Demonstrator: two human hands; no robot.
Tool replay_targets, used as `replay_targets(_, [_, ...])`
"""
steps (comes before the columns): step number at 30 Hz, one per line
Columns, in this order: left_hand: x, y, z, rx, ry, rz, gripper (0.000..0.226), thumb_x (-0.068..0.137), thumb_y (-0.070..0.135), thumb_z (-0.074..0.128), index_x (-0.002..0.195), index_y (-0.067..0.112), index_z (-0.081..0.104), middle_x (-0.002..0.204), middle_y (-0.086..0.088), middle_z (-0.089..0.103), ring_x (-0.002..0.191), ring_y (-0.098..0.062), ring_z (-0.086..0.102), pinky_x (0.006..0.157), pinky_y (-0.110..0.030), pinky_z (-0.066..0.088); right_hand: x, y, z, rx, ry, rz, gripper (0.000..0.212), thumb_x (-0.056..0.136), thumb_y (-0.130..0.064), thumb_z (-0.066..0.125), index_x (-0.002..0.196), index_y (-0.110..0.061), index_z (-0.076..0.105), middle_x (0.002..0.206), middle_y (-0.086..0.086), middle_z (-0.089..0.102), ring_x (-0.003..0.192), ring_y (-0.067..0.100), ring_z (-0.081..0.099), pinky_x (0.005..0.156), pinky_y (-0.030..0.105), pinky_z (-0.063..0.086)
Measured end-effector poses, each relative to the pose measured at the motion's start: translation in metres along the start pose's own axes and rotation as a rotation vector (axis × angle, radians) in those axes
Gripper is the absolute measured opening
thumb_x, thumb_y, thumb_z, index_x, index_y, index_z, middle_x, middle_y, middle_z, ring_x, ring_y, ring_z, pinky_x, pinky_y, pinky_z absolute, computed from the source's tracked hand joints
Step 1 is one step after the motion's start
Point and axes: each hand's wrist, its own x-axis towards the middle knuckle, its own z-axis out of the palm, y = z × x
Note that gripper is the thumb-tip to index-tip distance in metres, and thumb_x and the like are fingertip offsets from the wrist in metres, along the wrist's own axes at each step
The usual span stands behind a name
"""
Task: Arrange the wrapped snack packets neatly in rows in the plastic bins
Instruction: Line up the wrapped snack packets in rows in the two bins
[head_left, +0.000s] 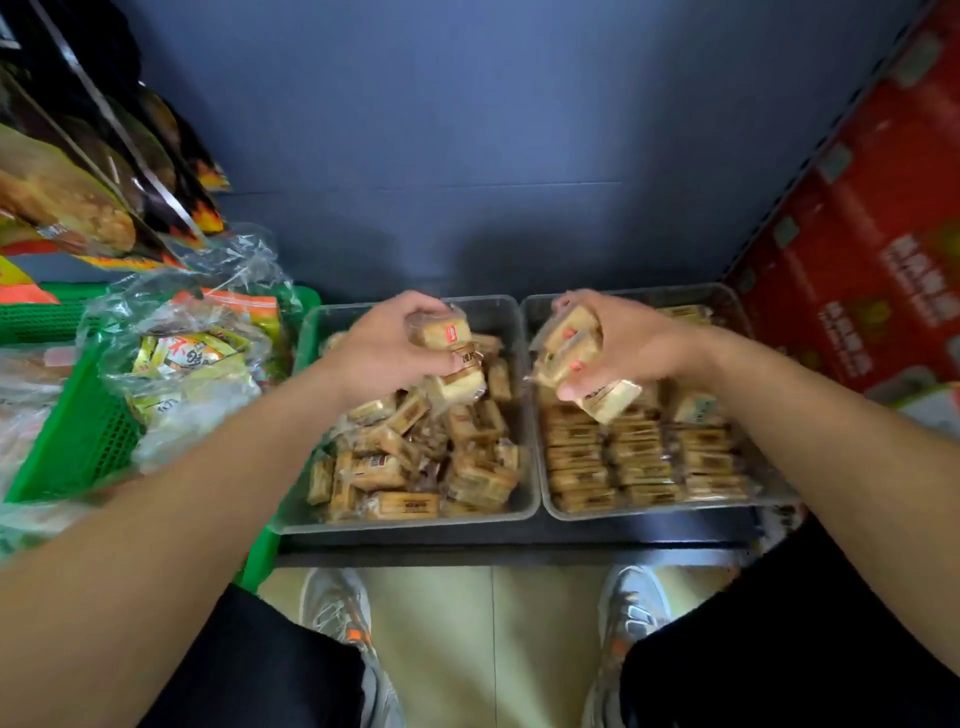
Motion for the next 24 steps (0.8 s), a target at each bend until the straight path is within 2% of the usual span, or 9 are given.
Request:
replay_targets(3, [0.015, 0.028, 0.058, 0.014, -0.139, 0.087, 0.057, 0.078, 0.026, 0.086, 0.128, 0.031, 0.059, 0.112, 0.011, 0.068, 0.097, -0.008, 0.068, 0.084, -0.026, 0.055, -0.028, 0.048, -0.017, -0.146, -0.003, 0.170, 0.103, 0.048, -0.043, 0.097, 0.136, -0.029, 0.044, 0.113, -0.009, 0.064, 0.102, 0.011, 0.062, 0.089, 0.028, 0.052])
replay_targets(6, [0.025, 0.039, 0.114, 0.079, -0.248, 0.149, 0.063, 0.078, 0.030, 0.086, 0.133, 0.030, 0.055, 0.122, 0.009, 0.066, 0.109, -0.011, 0.065, 0.094, -0.029, 0.052, -0.040, 0.071, -0.007, -0.148, -0.129, 0.277, 0.099, 0.059, -0.034, 0.098, 0.141, -0.024, 0.043, 0.117, -0.006, 0.064, 0.109, 0.016, 0.061, 0.093, 0.028, 0.049])
replay_targets(8, [0.026, 0.038, 0.137, 0.216, -0.305, 0.174, 0.071, 0.080, 0.032, 0.085, 0.142, 0.027, 0.050, 0.137, 0.004, 0.060, 0.119, -0.015, 0.059, 0.098, -0.027, 0.046, -0.041, 0.073, 0.003, -0.148, -0.187, 0.302, 0.111, 0.065, -0.034, 0.095, 0.155, -0.021, 0.031, 0.136, -0.003, 0.056, 0.123, 0.017, 0.054, 0.097, 0.022, 0.041])
replay_targets(10, [0.025, 0.035, 0.142, 0.362, -0.364, 0.200, 0.080, 0.083, 0.036, 0.082, 0.151, 0.025, 0.041, 0.153, 0.001, 0.047, 0.134, -0.020, 0.049, 0.107, -0.031, 0.039, -0.037, 0.072, 0.008, -0.129, -0.217, 0.301, 0.112, 0.072, -0.035, 0.091, 0.159, -0.020, 0.023, 0.154, 0.002, 0.043, 0.135, 0.021, 0.046, 0.104, 0.024, 0.038])
replay_targets(12, [0.026, 0.035, 0.128, 0.405, -0.342, 0.214, 0.079, 0.085, 0.042, 0.077, 0.153, 0.026, 0.039, 0.156, 0.003, 0.044, 0.139, -0.020, 0.046, 0.110, -0.033, 0.036, -0.029, 0.066, 0.006, -0.116, -0.158, 0.265, 0.093, 0.079, -0.032, 0.086, 0.155, -0.018, 0.034, 0.150, 0.004, 0.048, 0.132, 0.022, 0.050, 0.106, 0.029, 0.043])
replay_targets(15, [0.030, 0.024, 0.078, 0.452, -0.181, 0.206, 0.058, 0.090, 0.042, 0.073, 0.142, 0.027, 0.054, 0.143, 0.008, 0.057, 0.128, -0.015, 0.056, 0.106, -0.030, 0.040, -0.006, 0.044, 0.007, -0.132, 0.052, 0.135, 0.061, 0.086, -0.036, 0.078, 0.140, -0.018, 0.054, 0.133, 0.001, 0.062, 0.117, 0.019, 0.060, 0.098, 0.030, 0.049])
replay_targets(18, [0.032, -0.016, 0.018, 0.528, -0.065, 0.092, 0.045, 0.088, 0.041, 0.074, 0.130, 0.027, 0.064, 0.132, 0.006, 0.064, 0.120, -0.017, 0.061, 0.105, -0.036, 0.045, 0.028, 0.008, 0.025, -0.184, 0.060, 0.001, 0.051, 0.091, -0.037, 0.072, 0.137, -0.018, 0.058, 0.131, 0.001, 0.064, 0.114, 0.017, 0.061, 0.088, 0.024, 0.043])
replay_targets(21, [0.027, -0.065, -0.031, 0.604, 0.012, -0.108, 0.069, 0.084, 0.041, 0.078, 0.145, 0.023, 0.051, 0.146, -0.007, 0.052, 0.132, -0.028, 0.050, 0.112, -0.040, 0.039, 0.074, -0.032, 0.054, -0.266, 0.032, -0.141, 0.053, 0.091, -0.033, 0.070, 0.139, -0.017, 0.055, 0.137, 0.008, 0.057, 0.124, 0.024, 0.055, 0.098, 0.028, 0.043])
replay_targets(24, [0.020, -0.104, -0.056, 0.616, 0.013, -0.229, 0.098, 0.082, 0.050, 0.078, 0.159, 0.023, 0.024, 0.163, -0.013, 0.025, 0.150, -0.036, 0.023, 0.120, -0.047, 0.025, 0.120, -0.057, 0.084, -0.358, 0.070, -0.186, 0.069, 0.085, -0.037, 0.073, 0.147, -0.021, 0.045, 0.143, 0.008, 0.045, 0.133, 0.029, 0.046, 0.110, 0.041, 0.040])
